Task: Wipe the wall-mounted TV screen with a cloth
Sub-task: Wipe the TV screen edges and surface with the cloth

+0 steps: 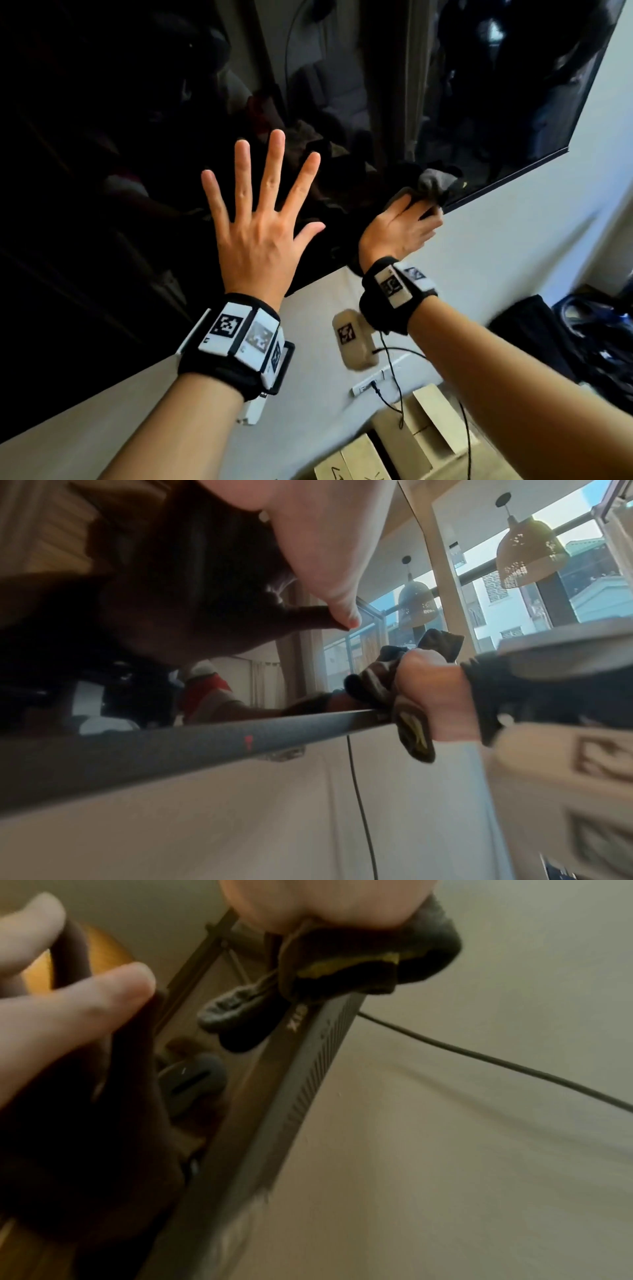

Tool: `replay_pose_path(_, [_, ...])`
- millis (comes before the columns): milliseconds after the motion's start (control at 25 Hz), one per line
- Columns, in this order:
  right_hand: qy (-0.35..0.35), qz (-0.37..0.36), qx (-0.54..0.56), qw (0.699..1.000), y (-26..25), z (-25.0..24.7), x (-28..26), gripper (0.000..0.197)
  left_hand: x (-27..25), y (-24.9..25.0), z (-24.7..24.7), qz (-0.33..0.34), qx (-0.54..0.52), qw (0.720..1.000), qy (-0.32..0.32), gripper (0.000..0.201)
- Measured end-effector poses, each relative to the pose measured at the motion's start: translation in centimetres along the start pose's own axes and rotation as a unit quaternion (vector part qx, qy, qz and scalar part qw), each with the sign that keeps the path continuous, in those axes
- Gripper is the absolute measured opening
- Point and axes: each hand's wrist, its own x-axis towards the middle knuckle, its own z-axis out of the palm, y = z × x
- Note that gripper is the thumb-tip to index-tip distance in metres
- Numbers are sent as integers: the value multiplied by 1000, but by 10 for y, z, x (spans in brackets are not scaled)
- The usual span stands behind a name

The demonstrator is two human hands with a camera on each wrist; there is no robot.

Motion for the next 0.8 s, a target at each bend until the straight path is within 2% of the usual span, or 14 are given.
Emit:
replay_pose_path(80, [60, 42, -16, 997, 2, 3, 33, 49, 1, -2, 0, 5, -2, 1000, 3, 83])
replay_pose_path(160, [80, 59, -34, 994, 6, 2, 49, 48, 1, -3, 0, 4, -10, 1000, 6, 84])
replay_pose_path(200, [72, 44, -16, 996, 5, -1, 37, 49, 1, -3, 1, 4, -13, 1000, 6, 84])
replay_pose_path(280, [29, -2, 25, 999, -1, -2, -20, 47, 0, -3, 1, 6, -18, 1000, 2, 84])
replay_pose_path(360, [-27, -47, 17, 998, -6, -3, -79, 44, 1, -4, -1, 9, -27, 1000, -5, 83])
replay_pose_path(400, [-43, -56, 11, 997, -8, -3, -91, 47, 1, -6, -2, 14, -32, 999, -5, 81])
replay_pose_path(520, [1, -21, 23, 1000, -5, -2, -53, 58, -10, -24, -7, 39, -53, 998, 19, 68])
replay_pose_path(600, [33, 26, 12, 999, -5, -2, -33, 53, -27, -55, -12, 31, -60, 998, 20, 67])
replay_pose_path(640, [35, 27, 14, 999, -8, -4, -39, 51, -36, -71, -15, 20, -58, 998, 14, 69])
replay_pose_path(800, [-63, -44, 2, 997, -23, -4, -164, 44, -74, -136, -32, -46, -17, 999, -23, 82])
